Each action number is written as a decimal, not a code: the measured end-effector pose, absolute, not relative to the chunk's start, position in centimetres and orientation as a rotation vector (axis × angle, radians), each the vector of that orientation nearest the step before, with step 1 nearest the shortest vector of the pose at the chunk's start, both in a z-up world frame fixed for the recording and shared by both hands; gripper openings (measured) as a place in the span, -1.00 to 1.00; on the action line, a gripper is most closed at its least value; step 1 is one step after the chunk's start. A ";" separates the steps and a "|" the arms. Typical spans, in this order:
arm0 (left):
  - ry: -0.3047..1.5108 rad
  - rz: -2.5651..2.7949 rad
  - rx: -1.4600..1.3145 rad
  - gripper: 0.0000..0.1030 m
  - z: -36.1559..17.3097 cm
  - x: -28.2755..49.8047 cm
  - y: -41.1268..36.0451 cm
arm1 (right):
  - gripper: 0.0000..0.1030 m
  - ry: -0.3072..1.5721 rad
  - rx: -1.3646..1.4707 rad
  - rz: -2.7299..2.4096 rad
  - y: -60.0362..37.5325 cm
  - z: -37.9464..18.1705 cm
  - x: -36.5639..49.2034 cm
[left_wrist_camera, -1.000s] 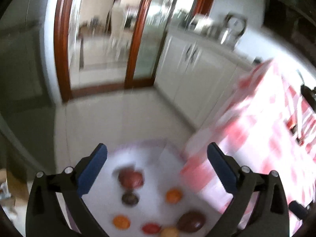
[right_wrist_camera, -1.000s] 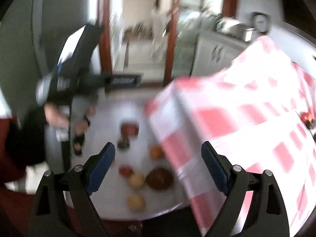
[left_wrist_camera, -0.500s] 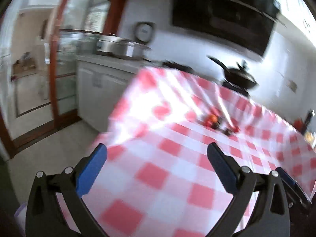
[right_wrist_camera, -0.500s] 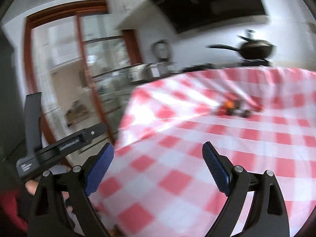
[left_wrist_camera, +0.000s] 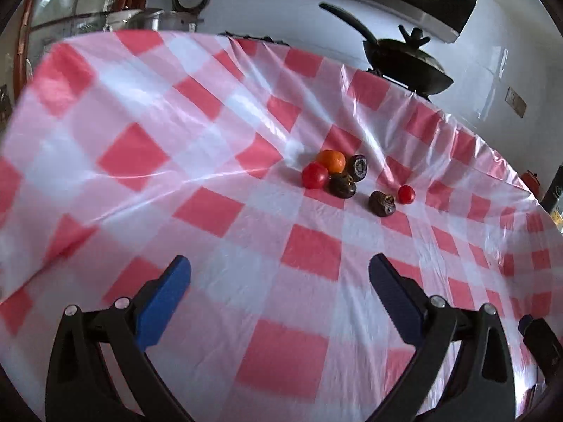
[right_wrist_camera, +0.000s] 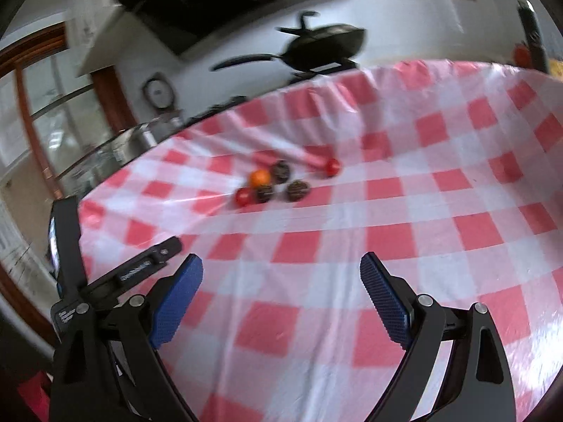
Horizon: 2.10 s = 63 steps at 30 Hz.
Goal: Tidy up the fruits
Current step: 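Grasp a red cherry tomato with the right tool, then grasp a dark brown plum with the left tool while the right tool holds the tomato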
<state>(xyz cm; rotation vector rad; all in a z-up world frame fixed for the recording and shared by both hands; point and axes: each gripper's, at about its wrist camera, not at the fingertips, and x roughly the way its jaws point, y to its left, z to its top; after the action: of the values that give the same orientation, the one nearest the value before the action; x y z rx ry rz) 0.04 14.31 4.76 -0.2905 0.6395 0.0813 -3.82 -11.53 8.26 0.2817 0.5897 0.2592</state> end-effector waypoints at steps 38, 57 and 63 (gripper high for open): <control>0.665 -0.033 -0.500 0.97 2.4 3.4 16.0 | -0.39 0.889 0.001 0.001 -7.5 3.1 25.9; 0.695 -0.085 -0.489 0.97 2.4 3.5 15.5 | -0.38 0.735 0.466 0.119 -19.4 3.2 11.8; 0.777 -0.074 -0.483 0.97 2.1 7.2 12.8 | -0.38 0.693 0.512 0.114 -20.0 3.5 11.5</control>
<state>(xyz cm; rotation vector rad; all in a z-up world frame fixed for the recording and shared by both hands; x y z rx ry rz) 7.22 12.83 2.07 -0.4829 0.7766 -0.0744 11.53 -20.02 3.45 0.5119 0.6929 0.1141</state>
